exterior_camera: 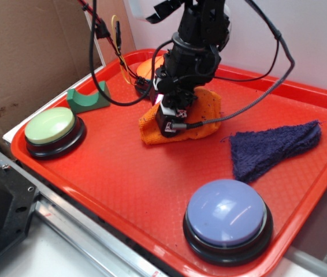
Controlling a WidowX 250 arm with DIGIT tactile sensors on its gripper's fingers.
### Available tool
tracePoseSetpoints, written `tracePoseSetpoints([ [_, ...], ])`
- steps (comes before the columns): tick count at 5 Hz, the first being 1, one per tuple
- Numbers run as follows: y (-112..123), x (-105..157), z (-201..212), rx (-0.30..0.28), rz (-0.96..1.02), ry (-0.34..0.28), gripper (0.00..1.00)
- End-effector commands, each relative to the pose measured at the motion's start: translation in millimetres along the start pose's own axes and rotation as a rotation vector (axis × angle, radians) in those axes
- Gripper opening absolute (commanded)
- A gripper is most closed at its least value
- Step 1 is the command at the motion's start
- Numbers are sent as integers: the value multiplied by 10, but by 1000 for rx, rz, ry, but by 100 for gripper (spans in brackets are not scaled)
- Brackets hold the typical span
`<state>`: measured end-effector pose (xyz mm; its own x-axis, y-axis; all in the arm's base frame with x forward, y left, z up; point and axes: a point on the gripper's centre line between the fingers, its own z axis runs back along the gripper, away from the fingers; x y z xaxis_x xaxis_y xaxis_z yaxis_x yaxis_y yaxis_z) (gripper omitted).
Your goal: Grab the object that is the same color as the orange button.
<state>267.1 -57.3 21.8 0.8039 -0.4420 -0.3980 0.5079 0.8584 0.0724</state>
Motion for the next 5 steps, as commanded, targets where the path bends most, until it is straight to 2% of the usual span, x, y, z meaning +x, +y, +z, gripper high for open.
tracePoseSetpoints([
  [1,-45,-232,724,-47,56,-172,0],
  [2,-14,-432,1188,-103,170,-226,0],
  [3,-68,-903,1530,-87,327,-243,0],
  [4,-164,-1303,1863,-110,382,-361,0],
  [5,-173,-1577,2274,-106,371,-411,0],
])
